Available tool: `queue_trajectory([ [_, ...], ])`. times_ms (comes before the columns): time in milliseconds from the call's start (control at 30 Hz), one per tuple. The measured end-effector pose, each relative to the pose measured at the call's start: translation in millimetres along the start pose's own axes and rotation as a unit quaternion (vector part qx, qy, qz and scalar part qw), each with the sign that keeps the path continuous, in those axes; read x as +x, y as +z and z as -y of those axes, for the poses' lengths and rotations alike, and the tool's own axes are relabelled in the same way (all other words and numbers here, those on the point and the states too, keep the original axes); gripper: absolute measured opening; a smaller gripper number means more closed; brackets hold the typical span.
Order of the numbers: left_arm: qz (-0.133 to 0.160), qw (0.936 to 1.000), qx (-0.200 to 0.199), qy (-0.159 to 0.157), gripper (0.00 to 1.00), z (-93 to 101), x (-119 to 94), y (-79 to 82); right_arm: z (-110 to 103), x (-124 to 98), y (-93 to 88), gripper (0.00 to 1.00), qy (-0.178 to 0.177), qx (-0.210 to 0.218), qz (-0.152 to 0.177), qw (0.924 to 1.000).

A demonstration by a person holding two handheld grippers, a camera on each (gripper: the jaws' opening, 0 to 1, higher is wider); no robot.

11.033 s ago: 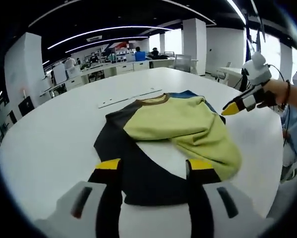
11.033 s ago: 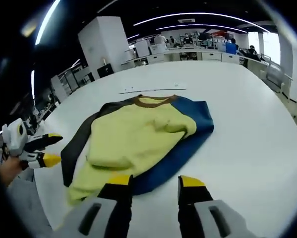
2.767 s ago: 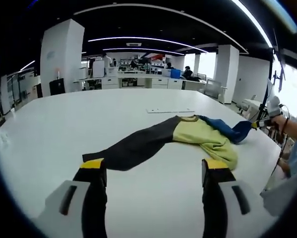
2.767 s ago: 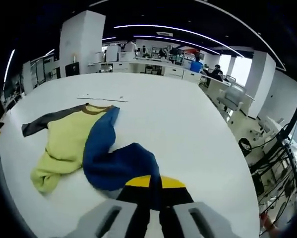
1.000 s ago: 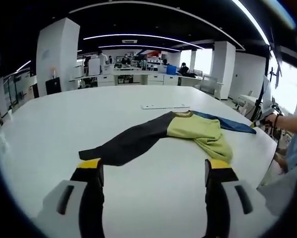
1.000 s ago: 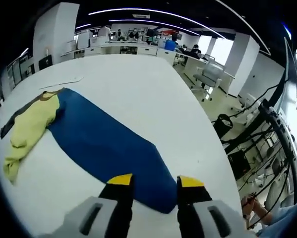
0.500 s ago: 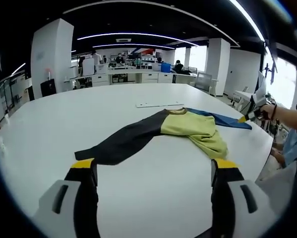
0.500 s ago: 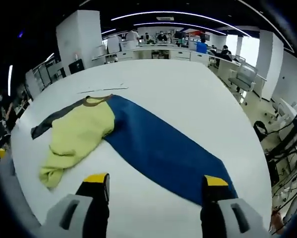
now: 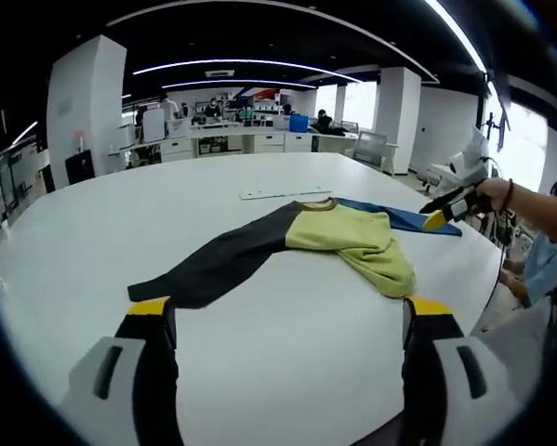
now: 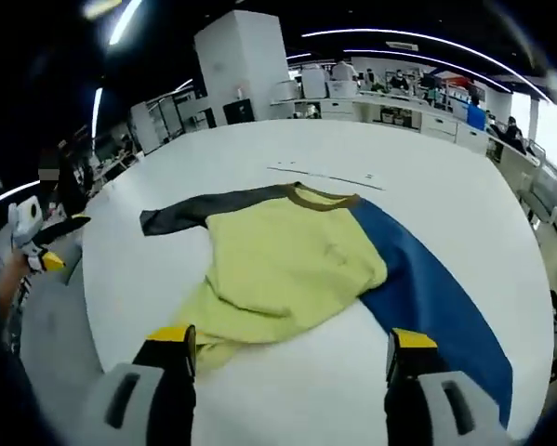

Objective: Fold the garment on the visible template until the final outline fits inside the template.

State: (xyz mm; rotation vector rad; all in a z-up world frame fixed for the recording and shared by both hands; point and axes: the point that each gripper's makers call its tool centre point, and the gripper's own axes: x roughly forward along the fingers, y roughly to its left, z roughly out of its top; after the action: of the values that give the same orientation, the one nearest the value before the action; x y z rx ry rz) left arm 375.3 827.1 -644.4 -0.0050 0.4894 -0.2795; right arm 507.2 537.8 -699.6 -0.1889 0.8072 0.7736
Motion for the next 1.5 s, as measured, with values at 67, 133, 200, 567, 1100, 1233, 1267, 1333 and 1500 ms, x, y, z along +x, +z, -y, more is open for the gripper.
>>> queue_trajectory([
  [67,-0.002,1.0000,0.001,-0.001,0.99,2.7,1,-1.0,-14,6,3.0,0.82,0.012,-0.017,-0.003,0.9998],
  [133,-0.002,1.0000,0.003,-0.003,0.99,5.2,2,-1.1,-28,12,6.9,0.81,0.024,-0.030,-0.004,0.9993],
  [200,-0.001,1.0000,0.001,-0.004,0.99,5.8,3,-1.0,-44,19,10.8,0.79,0.041,-0.049,-0.007,0.9979],
  [567,-0.007,1.0000,-0.006,-0.001,0.99,0.1,5,-6.7,-100,55,6.0,0.76,0.080,-0.106,-0.040,0.9903],
  [1100,-0.020,0.9998,-0.008,-0.004,0.98,5.6,4,-18.2,-108,88,-28.9,0.45,0.066,-0.166,-0.074,0.9812],
  [1233,-0.025,0.9996,-0.009,-0.006,0.97,7.3,4,-21.6,-101,90,-29.2,0.35,0.044,-0.186,-0.073,0.9788],
  [1267,-0.026,0.9996,-0.009,-0.007,0.97,7.6,4,-22.3,-103,90,-30.7,0.35,0.044,-0.191,-0.075,0.9777],
  [1333,-0.028,0.9995,-0.011,-0.008,0.97,8.1,3,-23.8,-105,92,-33.0,0.35,0.040,-0.199,-0.078,0.9762],
  [1500,-0.033,0.9994,-0.011,-0.008,0.96,9.2,2,-26.7,-110,95,-31.5,0.14,0.050,-0.199,-0.069,0.9762],
])
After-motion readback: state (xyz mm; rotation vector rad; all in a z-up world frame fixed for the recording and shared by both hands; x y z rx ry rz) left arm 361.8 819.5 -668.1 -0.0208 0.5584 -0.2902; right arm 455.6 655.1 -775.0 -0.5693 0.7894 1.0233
